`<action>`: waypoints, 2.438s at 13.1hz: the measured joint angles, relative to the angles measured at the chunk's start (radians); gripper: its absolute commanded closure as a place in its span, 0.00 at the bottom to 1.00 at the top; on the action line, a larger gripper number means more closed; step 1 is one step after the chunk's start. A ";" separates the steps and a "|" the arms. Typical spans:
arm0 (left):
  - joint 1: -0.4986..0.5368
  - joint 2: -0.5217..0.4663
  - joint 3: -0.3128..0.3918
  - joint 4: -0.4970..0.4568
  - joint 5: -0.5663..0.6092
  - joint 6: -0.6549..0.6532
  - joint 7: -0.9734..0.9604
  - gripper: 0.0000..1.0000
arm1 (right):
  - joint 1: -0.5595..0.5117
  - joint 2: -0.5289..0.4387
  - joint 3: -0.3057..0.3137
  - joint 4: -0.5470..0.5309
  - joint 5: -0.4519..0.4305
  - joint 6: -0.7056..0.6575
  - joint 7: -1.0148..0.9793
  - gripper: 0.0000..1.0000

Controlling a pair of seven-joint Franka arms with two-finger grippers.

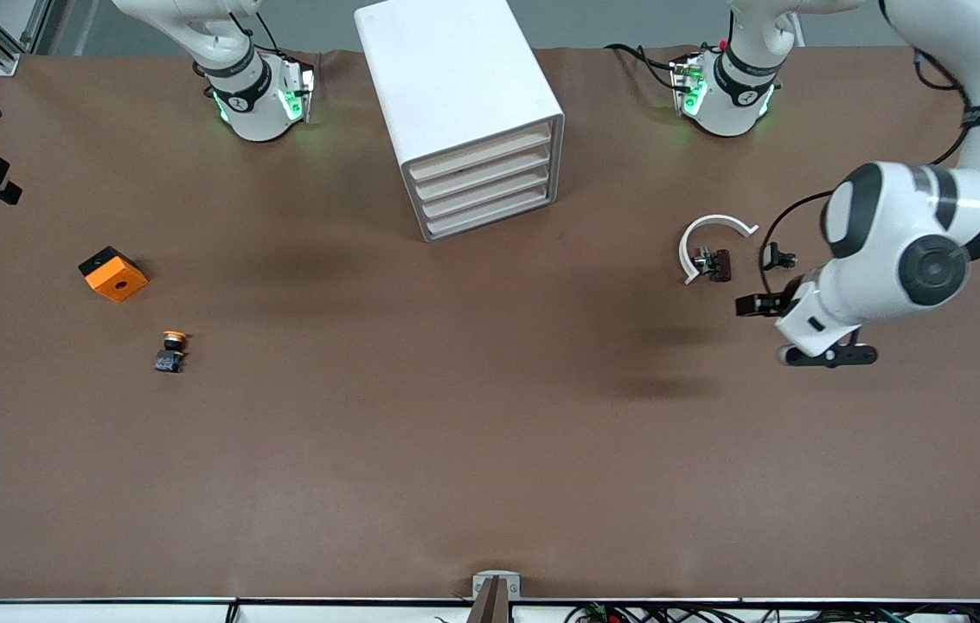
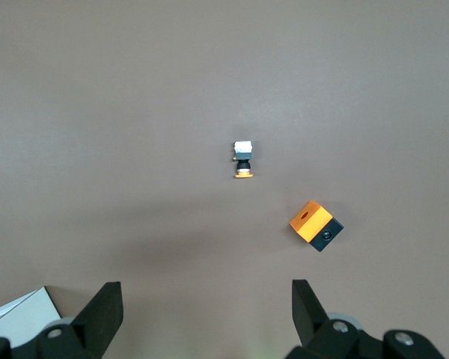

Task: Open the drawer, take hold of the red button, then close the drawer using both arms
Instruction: 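Reach the left gripper toward the white cabinet's drawer handle, then grasp the drawer handle with the left gripper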

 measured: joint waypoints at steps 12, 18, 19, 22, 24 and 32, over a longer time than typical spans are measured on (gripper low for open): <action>-0.188 0.239 -0.118 0.251 -0.095 -0.207 -0.877 0.00 | 0.000 0.000 0.000 0.000 0.000 0.000 0.000 0.00; -0.207 0.311 -0.123 0.339 -0.380 -0.230 -1.182 0.00 | 0.000 0.000 0.000 0.000 0.000 0.000 0.000 0.00; -0.213 0.319 -0.123 0.343 -0.414 -0.233 -1.240 0.00 | 0.000 0.000 0.000 0.000 0.000 0.000 0.000 0.00; -0.215 0.367 -0.123 0.361 -0.513 -0.266 -1.450 0.00 | 0.000 0.000 0.000 0.000 0.000 0.000 0.000 0.00; -0.209 0.408 -0.122 0.380 -0.589 -0.345 -1.542 0.00 | 0.000 0.000 0.000 0.000 0.000 0.000 0.000 0.00; -0.232 0.513 -0.124 0.403 -0.767 -0.495 -1.891 0.00 | 0.000 0.000 0.000 0.000 0.000 0.011 0.000 0.00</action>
